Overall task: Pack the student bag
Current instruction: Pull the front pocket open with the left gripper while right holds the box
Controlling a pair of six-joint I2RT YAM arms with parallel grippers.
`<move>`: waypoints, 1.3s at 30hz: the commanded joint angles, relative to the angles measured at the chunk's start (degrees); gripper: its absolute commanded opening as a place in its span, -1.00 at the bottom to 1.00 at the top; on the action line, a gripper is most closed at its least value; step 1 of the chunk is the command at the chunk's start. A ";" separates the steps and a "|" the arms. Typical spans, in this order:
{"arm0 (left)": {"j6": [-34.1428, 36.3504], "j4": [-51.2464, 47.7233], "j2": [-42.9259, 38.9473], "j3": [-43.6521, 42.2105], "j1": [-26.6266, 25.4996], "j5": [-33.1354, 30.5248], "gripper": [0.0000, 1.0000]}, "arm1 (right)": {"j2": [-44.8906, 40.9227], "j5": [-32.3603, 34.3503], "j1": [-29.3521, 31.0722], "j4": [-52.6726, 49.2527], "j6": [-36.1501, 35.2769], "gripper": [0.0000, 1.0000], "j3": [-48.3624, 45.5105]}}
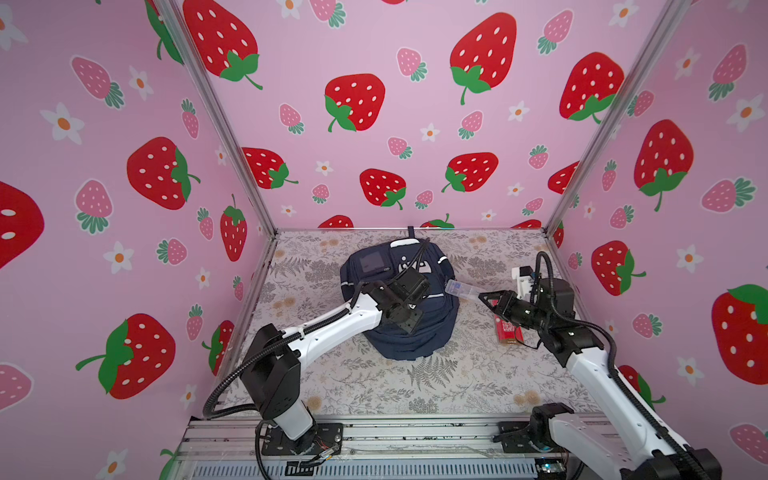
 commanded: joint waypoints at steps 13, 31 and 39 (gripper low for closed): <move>3.42 0.62 1.54 0.71 -2.06 -9.96 -0.37 | -3.46 -2.28 -1.61 -3.07 -2.07 -0.87 0.36; 1.11 11.89 -7.08 -7.18 0.53 -10.81 -1.00 | -3.88 -7.01 -1.54 -4.54 -6.14 -0.86 2.24; -0.86 18.84 -15.94 -11.38 8.04 7.34 -1.00 | -3.68 -8.93 3.55 -6.55 -9.88 -0.84 2.67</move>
